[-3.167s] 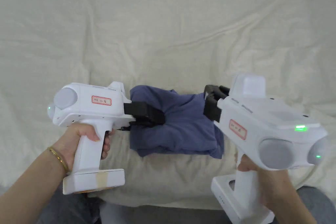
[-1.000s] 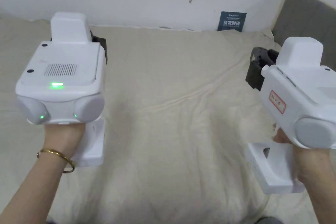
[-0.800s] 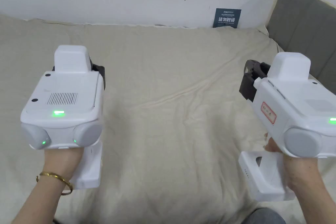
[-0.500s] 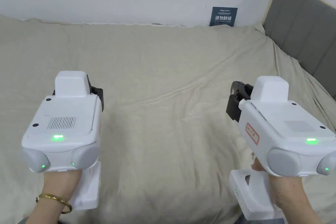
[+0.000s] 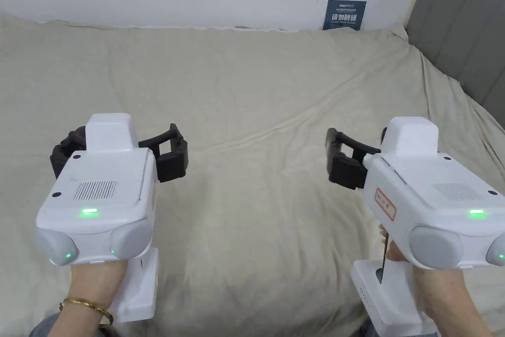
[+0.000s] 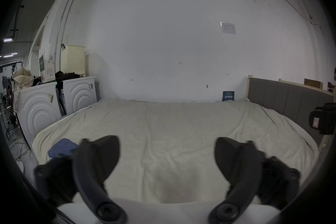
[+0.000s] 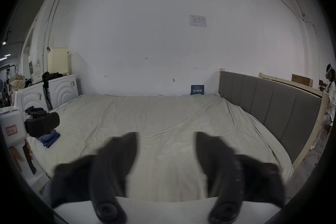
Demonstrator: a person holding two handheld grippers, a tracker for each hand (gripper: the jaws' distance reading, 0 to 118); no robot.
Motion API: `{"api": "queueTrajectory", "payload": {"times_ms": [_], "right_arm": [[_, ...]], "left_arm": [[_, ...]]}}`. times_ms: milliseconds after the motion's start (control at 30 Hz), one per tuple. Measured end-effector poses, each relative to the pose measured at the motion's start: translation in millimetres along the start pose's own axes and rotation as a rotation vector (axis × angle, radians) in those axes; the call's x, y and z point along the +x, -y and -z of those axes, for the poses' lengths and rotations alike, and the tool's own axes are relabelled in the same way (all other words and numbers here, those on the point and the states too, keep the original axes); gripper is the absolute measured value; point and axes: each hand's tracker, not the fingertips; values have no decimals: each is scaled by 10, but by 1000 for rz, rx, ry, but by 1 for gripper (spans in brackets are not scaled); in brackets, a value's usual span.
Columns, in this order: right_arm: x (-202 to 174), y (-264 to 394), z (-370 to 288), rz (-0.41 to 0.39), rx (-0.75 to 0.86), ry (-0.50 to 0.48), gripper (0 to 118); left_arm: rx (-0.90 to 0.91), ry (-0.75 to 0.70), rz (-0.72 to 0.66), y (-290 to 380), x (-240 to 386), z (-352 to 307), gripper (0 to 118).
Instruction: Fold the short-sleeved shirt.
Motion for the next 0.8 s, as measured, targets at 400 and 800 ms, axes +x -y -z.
{"api": "queueTrajectory", "payload": {"times_ms": [400,800], "right_arm": [[-24,-41,-27,11,32,5,118],[-32,-24,-2,12,31,5,118]], "left_arm": [[25,2,22,-57,5,-5,118],[26,11,20,-47,35,-27,118]]}}
